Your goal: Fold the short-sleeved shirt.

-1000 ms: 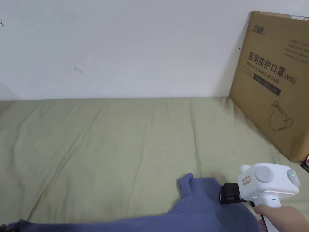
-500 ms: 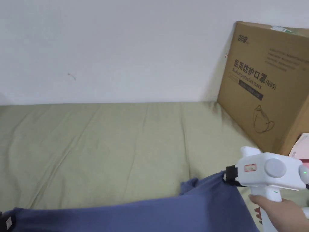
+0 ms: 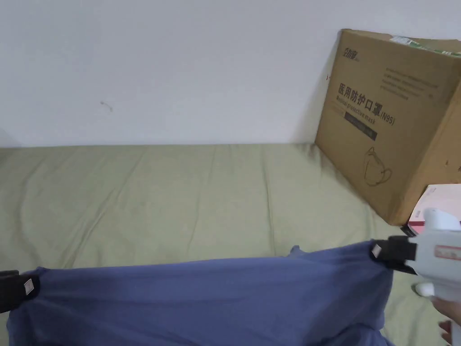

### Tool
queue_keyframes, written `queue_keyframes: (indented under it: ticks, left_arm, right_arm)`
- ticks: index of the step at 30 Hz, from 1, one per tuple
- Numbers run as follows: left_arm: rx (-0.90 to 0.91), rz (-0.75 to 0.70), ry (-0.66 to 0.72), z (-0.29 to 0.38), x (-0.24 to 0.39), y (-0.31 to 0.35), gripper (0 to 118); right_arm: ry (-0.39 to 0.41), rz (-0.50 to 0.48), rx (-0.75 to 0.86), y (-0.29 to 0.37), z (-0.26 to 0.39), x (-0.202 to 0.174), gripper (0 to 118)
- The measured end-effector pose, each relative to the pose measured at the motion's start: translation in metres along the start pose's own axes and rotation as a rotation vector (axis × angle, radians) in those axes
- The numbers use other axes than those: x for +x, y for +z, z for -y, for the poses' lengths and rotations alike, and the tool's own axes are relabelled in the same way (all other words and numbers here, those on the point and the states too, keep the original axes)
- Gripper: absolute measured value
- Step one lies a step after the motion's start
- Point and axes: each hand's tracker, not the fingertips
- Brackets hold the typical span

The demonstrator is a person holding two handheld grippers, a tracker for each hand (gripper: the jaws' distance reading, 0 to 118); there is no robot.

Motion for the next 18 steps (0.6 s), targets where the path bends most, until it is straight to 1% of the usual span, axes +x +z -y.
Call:
queue_keyframes:
  ticks: [2, 6, 7, 9, 12, 13, 15, 16, 17, 18]
  left_arm:
    - [-0.048, 0.033, 0.024, 0.006, -0.01, 0.009, 2]
    - [-0.132, 0.032, -0.06, 0.028, -0.017, 0.026, 2]
    - [-0.158, 0.04, -0.058, 0.036, -0.018, 0.027, 2]
    - [-0.216, 0.05, -0.03, 0.053, -0.019, 0.026, 2]
    - [-0.249, 0.039, -0.03, 0.078, -0.027, 0.021, 4]
    - [-0.257, 0.046, -0.015, 0.086, -0.03, 0.02, 7]
    - [-0.259, 0.051, -0.008, 0.1, -0.034, 0.021, 13]
    - [-0.26, 0.032, -0.015, 0.105, -0.034, 0.022, 17]
    - [-0.263, 0.013, -0.021, 0.109, -0.034, 0.023, 22]
    - [-0.263, 0.004, -0.02, 0.113, -0.034, 0.024, 34]
  right_arm:
    - [-0.029, -0.021, -0.056, 0.022, 0.025, 0.012, 0]
    - [-0.029, -0.025, -0.18, 0.047, 0.079, 0.031, 1]
    - [-0.037, -0.022, -0.208, 0.048, 0.093, 0.036, 1]
    - [-0.058, 0.017, -0.28, 0.041, 0.113, 0.043, 0]
    - [-0.135, 0.041, -0.322, 0.028, 0.138, 0.052, 1]
    - [-0.135, 0.053, -0.326, 0.017, 0.143, 0.061, 1]
    - [-0.111, 0.086, -0.333, 0.008, 0.15, 0.061, 1]
    - [-0.103, 0.09, -0.328, 0.007, 0.151, 0.06, 3]
    - [-0.099, 0.091, -0.325, 0.007, 0.151, 0.061, 9]
    - [-0.098, 0.09, -0.319, 0.008, 0.15, 0.059, 26]
